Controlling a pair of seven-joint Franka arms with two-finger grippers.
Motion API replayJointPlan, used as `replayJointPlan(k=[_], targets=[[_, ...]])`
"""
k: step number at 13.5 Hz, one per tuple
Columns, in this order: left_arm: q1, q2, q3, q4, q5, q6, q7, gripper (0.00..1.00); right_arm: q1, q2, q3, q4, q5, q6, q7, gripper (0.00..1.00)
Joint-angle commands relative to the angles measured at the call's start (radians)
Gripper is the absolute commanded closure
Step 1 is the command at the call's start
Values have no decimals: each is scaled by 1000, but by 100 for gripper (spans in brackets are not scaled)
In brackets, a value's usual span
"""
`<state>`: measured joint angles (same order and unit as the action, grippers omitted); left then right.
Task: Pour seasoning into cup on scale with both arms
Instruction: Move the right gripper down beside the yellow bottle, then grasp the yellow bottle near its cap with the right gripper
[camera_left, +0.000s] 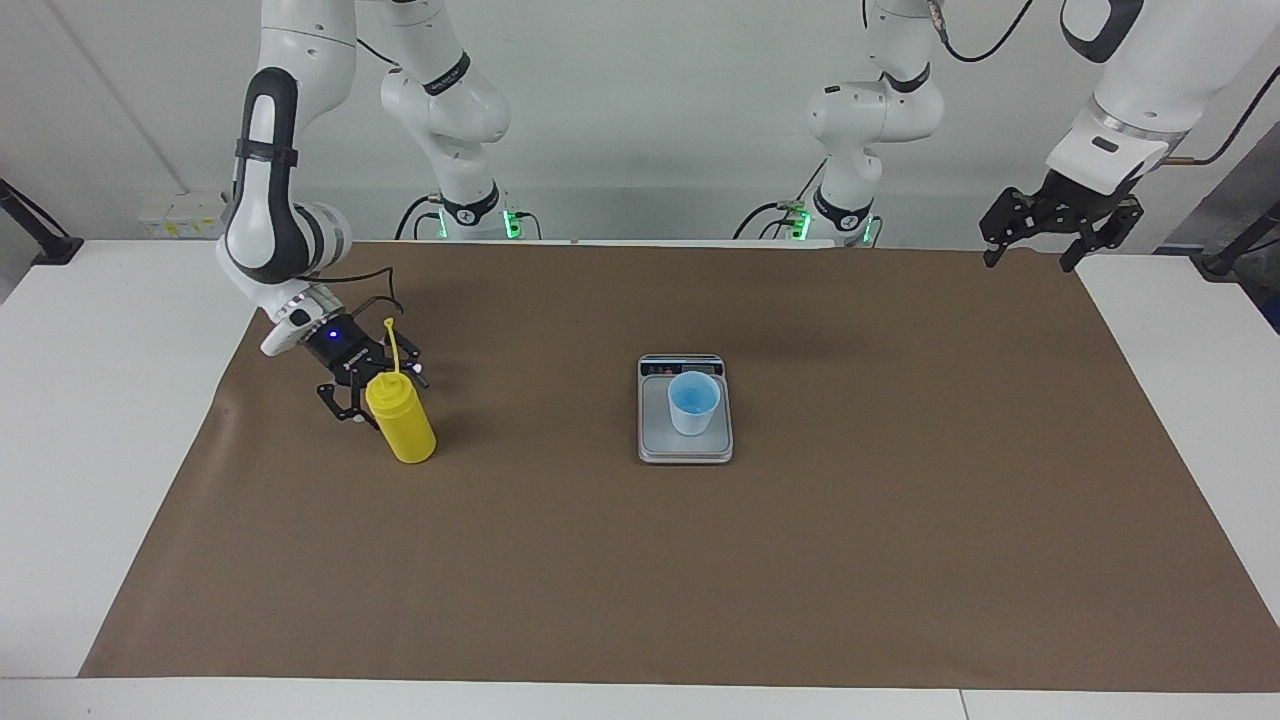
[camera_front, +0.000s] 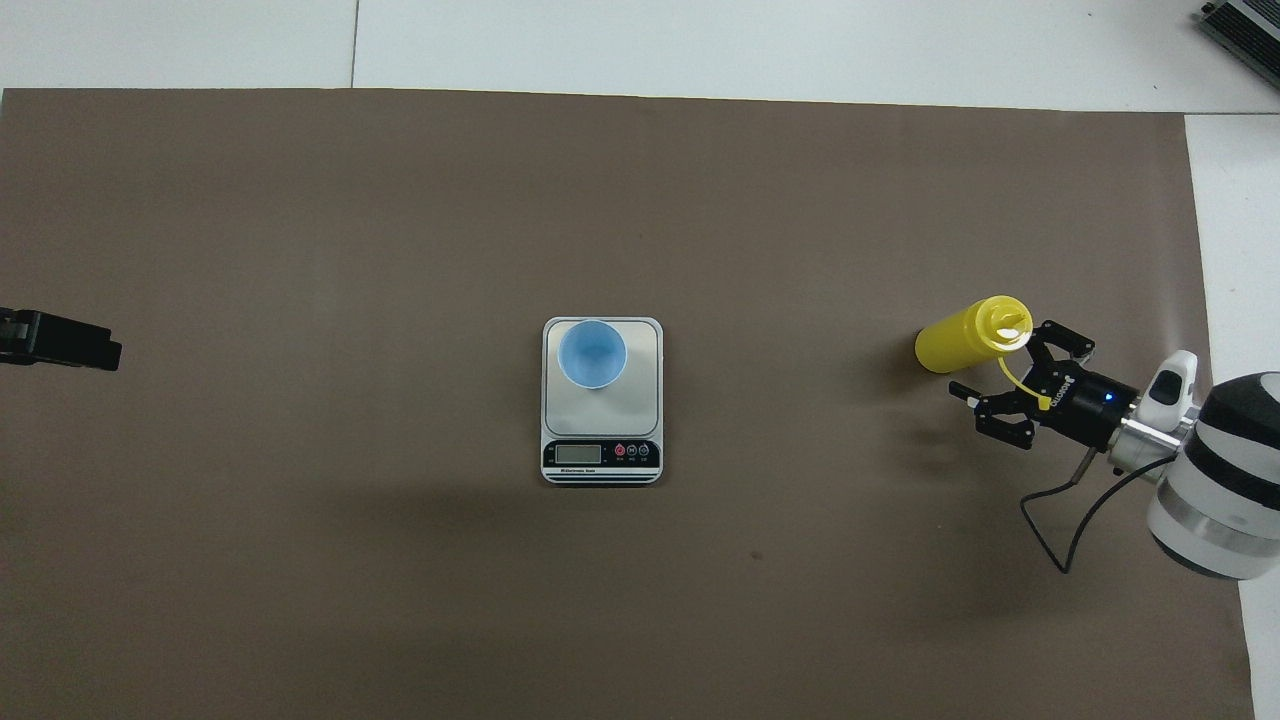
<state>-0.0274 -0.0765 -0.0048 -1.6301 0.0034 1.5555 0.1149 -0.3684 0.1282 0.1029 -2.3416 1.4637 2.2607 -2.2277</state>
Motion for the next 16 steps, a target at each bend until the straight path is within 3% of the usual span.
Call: replayJointPlan(k=[1,5,15,16], targets=[[11,-23,-6,-24,4,-6,3,0,-1,34,8,25,88,13,-20,0],[11,-23,-6,-24,4,-6,3,0,-1,77,9,74,106,11,-18,0],[11,-23,-6,-24,4,-6,3,0,54,80,15,84,161,16,30,0],[11,-23,-6,-22,4,-6,3,0,54,80,15,84,161,16,30,4]])
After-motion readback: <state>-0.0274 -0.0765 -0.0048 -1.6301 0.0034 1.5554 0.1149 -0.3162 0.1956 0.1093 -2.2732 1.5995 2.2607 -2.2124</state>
